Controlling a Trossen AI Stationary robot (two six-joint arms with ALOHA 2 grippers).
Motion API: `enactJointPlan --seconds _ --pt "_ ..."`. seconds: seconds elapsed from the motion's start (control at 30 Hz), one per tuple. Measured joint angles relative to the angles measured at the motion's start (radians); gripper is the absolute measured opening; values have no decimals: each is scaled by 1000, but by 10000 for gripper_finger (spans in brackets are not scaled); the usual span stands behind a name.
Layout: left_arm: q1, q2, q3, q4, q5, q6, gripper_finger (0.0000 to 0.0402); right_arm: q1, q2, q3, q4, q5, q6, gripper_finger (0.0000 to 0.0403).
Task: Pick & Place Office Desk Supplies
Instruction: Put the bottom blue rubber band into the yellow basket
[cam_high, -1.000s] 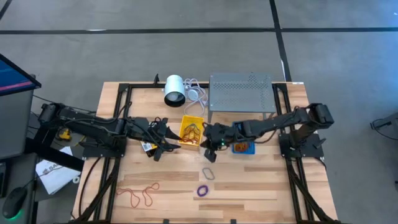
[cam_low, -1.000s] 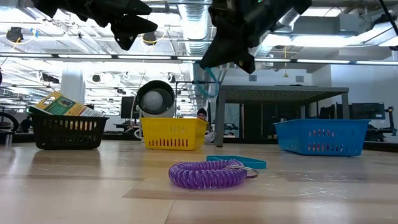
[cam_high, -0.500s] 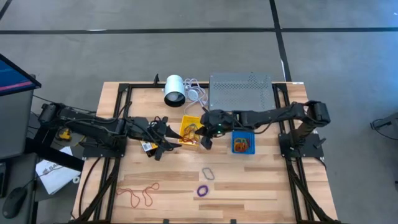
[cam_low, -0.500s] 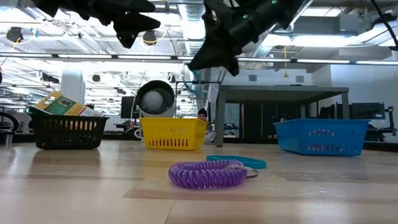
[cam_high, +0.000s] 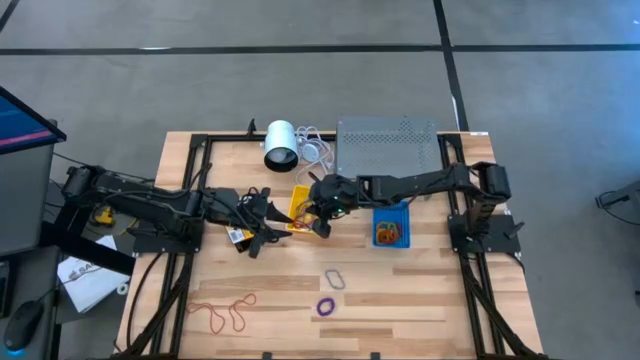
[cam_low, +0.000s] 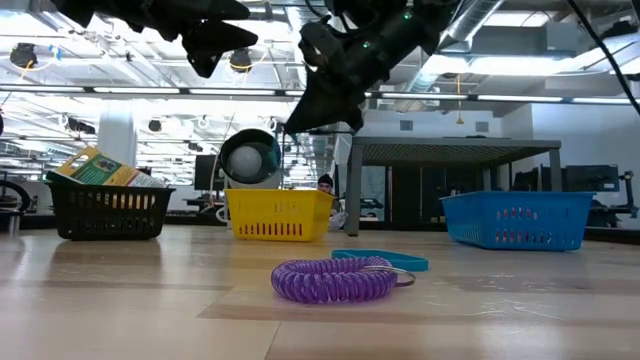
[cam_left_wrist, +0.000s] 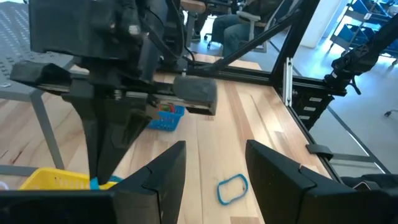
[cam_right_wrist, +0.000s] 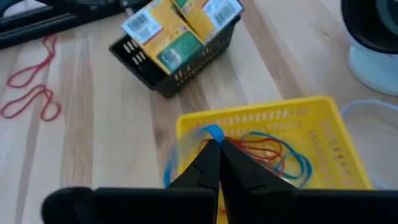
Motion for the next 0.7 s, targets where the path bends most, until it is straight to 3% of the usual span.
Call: enactJointPlan --seconds 0.7 --pt "0 0 0 0 1 0 163 -12 29 3 -41 29 -7 0"
